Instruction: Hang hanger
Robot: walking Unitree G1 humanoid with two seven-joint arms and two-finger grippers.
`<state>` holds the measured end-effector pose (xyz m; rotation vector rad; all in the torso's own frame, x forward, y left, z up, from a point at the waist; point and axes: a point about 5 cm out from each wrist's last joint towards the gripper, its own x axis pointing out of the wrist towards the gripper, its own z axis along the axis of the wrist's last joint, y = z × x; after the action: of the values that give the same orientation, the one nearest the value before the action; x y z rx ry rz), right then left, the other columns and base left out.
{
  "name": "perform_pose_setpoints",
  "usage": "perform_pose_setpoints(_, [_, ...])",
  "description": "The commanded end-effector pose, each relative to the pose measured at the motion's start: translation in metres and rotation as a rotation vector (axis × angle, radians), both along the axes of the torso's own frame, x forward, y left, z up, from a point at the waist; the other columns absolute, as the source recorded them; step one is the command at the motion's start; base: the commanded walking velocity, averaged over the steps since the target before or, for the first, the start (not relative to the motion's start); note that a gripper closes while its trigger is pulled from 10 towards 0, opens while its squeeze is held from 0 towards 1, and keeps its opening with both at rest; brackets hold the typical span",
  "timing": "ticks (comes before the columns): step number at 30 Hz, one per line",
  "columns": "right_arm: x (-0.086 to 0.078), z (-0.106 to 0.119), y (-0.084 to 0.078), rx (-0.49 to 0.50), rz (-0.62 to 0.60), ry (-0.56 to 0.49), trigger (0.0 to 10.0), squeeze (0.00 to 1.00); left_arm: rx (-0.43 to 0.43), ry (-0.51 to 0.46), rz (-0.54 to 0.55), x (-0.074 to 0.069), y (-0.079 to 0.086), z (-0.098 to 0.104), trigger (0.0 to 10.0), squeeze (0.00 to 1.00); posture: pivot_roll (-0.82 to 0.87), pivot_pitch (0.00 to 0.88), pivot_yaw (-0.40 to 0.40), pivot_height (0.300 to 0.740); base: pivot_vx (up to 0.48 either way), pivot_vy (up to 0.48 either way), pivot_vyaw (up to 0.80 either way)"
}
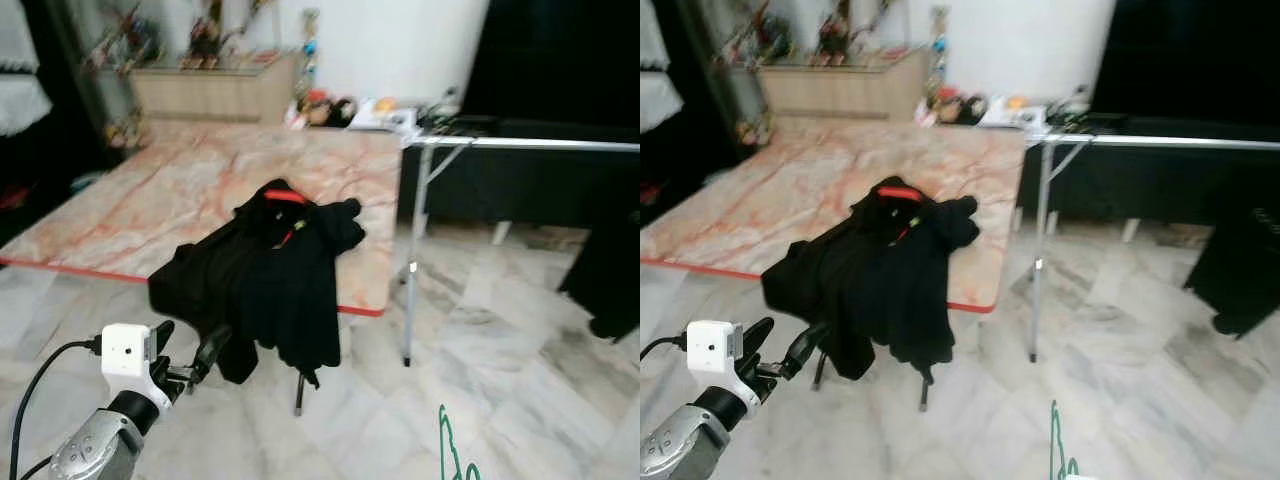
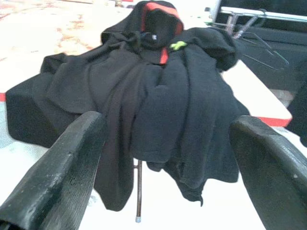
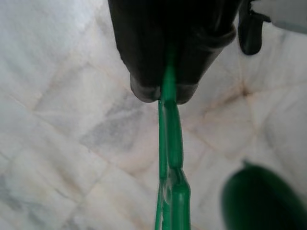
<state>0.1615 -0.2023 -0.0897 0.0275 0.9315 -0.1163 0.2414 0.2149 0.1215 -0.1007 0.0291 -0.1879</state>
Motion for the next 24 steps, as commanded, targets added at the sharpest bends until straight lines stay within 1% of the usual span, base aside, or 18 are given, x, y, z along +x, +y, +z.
perform_pose_setpoints(1, [0.005,0.002,0.003,0.005,0.007,-0.015,10.0,0.00,0.008,0.047,0.021,-0.001,0.006,-0.008,10.0,0.00,0.16,0.024,-0.004,0.740,0.000,0.000,0.00])
perform_pose_setpoints(3, [0.005,0.002,0.003,0.004,0.006,-0.015,10.0,0.00,0.003,0.056,0.023,0.001,0.007,-0.010,10.0,0.00,0.16,0.025,-0.005,0.740,0.000,0.000,0.00])
perform_pose_setpoints(6, [0.005,0.002,0.003,0.001,0.006,-0.014,10.0,0.00,0.008,0.076,0.019,0.008,0.007,-0.016,10.0,0.00,0.16,0.025,-0.005,0.740,0.000,0.000,0.00])
perform_pose_setpoints(7, [0.005,0.002,0.002,0.000,0.005,-0.014,10.0,0.00,0.021,0.083,0.005,0.011,0.006,-0.018,10.0,0.00,0.16,0.025,-0.005,0.740,0.000,0.000,0.00])
perform_pose_setpoints(9, [0.005,0.002,0.002,-0.001,0.005,-0.014,10.0,0.00,0.025,0.088,-0.006,0.012,0.004,-0.020,10.0,0.00,0.16,0.025,-0.005,0.740,0.000,0.000,0.00])
perform_pose_setpoints(11, [0.005,0.002,0.001,-0.007,0.008,-0.011,10.0,0.00,0.070,0.109,-0.053,0.016,0.000,-0.026,10.0,0.00,0.16,0.025,-0.005,0.740,0.000,0.000,0.00])
perform_pose_setpoints(12, [0.005,0.002,0.001,-0.007,0.008,-0.011,10.0,0.00,0.070,0.109,-0.053,0.016,0.000,-0.026,10.0,0.00,0.16,0.025,-0.005,0.740,0.000,0.000,0.00])
perform_pose_setpoints(14, [0.006,0.002,0.001,-0.014,0.022,-0.009,10.0,0.00,0.089,0.149,-0.093,0.019,-0.005,-0.038,10.0,0.00,0.16,0.026,-0.006,0.740,0.000,0.000,0.00])
perform_pose_setpoints(15, [0.006,0.002,0.001,-0.014,0.022,-0.009,10.0,0.00,0.089,0.149,-0.093,0.019,-0.005,-0.038,10.0,0.00,0.16,0.026,-0.006,0.740,0.000,0.000,0.00])
perform_pose_setpoints(16, [0.007,0.003,0.001,-0.030,0.059,-0.007,10.0,0.00,0.142,0.192,-0.143,0.018,-0.010,-0.051,10.0,0.00,0.16,0.026,-0.007,0.740,0.000,0.000,0.00])
perform_pose_setpoints(18, [0.009,0.004,0.001,-0.048,0.103,-0.004,10.0,0.00,0.191,0.219,-0.182,0.017,-0.013,-0.059,10.0,0.00,0.15,0.027,-0.009,0.740,0.000,0.000,0.00])
perform_pose_setpoints(19, [0.012,0.005,0.004,-0.095,0.234,0.000,10.0,0.00,0.305,0.252,-0.257,0.015,-0.019,-0.072,10.0,0.00,0.15,0.026,-0.008,0.740,0.000,0.000,0.00])
perform_pose_setpoints(20, [0.013,0.005,0.004,-0.107,0.268,0.001,10.0,0.00,0.335,0.259,-0.278,0.014,-0.021,-0.075,10.0,0.00,0.15,0.026,-0.008,0.740,0.000,0.000,0.00])
perform_pose_setpoints(21, [0.015,0.006,0.006,-0.128,0.327,0.003,10.0,0.00,0.374,0.267,-0.311,0.013,-0.024,-0.079,10.0,0.00,0.15,0.026,-0.008,0.740,0.000,0.000,0.00])
perform_pose_setpoints(23, [0.018,0.007,0.009,-0.151,0.405,0.000,10.0,0.00,0.421,0.275,-0.365,0.012,-0.029,-0.085,10.0,0.00,0.15,0.026,-0.008,0.740,0.000,0.000,0.00])
perform_pose_setpoints(24, [0.023,0.010,0.013,-0.159,0.489,-0.012,10.0,0.00,0.469,0.282,-0.433,0.011,-0.037,-0.092,10.0,0.00,0.15,0.026,-0.008,0.740,0.000,0.000,0.00])
